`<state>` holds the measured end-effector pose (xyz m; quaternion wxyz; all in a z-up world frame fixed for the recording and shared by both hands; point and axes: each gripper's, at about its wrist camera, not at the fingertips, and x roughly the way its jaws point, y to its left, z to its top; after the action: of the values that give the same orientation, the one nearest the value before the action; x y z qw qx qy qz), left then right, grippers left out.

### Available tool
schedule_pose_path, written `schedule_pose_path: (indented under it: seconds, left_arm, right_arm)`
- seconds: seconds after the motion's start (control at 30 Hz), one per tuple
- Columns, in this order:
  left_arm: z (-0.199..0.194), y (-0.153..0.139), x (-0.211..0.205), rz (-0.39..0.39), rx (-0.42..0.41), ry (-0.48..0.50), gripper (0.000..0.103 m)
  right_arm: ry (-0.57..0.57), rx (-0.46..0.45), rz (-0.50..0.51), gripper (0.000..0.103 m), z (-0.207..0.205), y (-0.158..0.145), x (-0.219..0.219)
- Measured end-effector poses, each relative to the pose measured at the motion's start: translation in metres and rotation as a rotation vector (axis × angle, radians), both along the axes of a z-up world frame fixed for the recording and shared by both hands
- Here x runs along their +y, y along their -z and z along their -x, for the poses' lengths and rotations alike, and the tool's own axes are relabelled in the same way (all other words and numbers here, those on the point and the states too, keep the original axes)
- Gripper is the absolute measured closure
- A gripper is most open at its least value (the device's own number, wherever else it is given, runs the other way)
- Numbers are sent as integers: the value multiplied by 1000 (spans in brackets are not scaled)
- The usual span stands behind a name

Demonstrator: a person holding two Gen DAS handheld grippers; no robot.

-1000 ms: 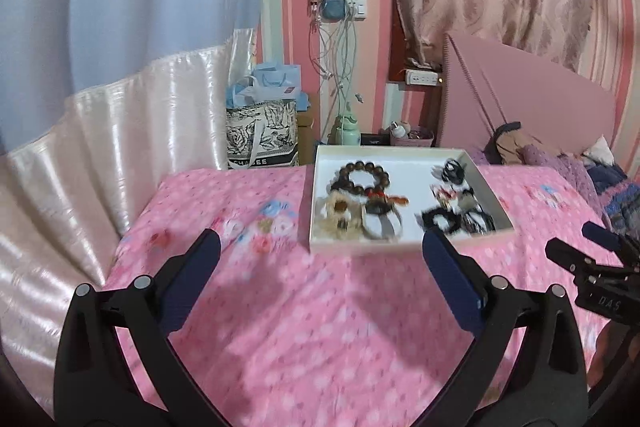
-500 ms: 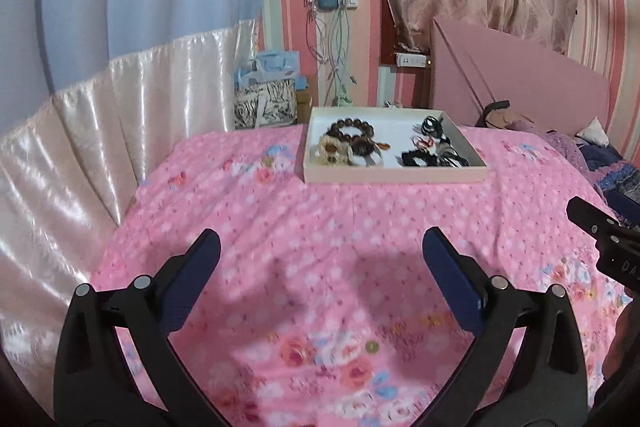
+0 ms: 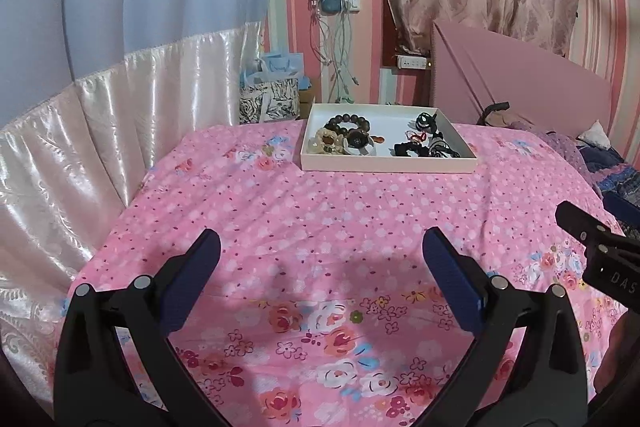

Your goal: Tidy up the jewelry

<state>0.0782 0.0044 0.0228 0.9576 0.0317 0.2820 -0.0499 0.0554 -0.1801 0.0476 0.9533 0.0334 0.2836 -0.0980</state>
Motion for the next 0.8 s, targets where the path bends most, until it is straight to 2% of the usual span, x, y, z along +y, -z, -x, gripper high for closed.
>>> schedule_pose_path:
  seconds: [0.8]
  left_arm:
    - [2,-3,3,-9,-9,-8,3]
  right_arm:
    - [46,-20,14,8,6,-3,-2]
